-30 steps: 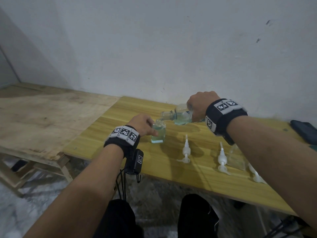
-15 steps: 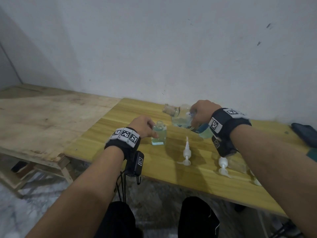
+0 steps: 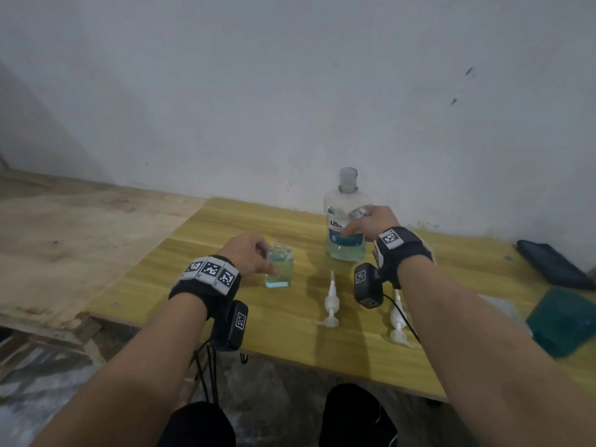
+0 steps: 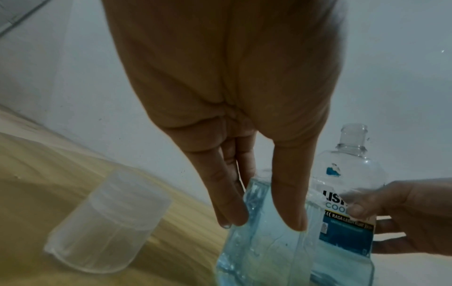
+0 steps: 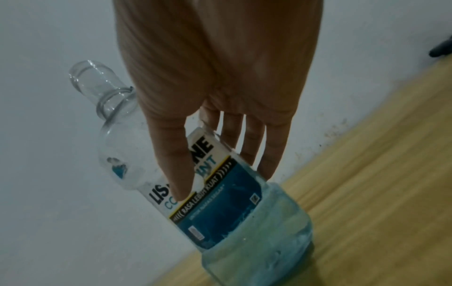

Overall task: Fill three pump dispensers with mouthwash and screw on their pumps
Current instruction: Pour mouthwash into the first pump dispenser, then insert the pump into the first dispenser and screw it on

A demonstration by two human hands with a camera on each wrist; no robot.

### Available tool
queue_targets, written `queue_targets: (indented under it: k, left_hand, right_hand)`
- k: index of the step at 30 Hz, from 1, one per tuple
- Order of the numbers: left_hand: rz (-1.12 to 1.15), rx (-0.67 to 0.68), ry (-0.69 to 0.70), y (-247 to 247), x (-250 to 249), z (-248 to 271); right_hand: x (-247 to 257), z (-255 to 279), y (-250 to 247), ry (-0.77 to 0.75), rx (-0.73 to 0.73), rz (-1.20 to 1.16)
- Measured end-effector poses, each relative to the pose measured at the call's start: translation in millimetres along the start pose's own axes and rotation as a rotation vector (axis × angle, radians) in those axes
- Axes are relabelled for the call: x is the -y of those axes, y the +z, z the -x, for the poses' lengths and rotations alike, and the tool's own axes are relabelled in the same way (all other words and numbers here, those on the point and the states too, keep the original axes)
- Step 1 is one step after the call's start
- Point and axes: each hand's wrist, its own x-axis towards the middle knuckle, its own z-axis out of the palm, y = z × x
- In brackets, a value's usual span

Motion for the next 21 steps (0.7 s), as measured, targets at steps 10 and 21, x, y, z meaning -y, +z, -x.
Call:
queue_targets:
  k: [10, 21]
  left_hand:
    - [0.010, -0.050, -0.012, 4, 0, 2]
    - [-0.051, -0.108, -0.036, 8, -4, 6]
  right_hand:
    - [-13, 0, 19, 0.050, -0.069, -0.185]
    - [28, 64, 23, -0.453, -0.075, 0.673]
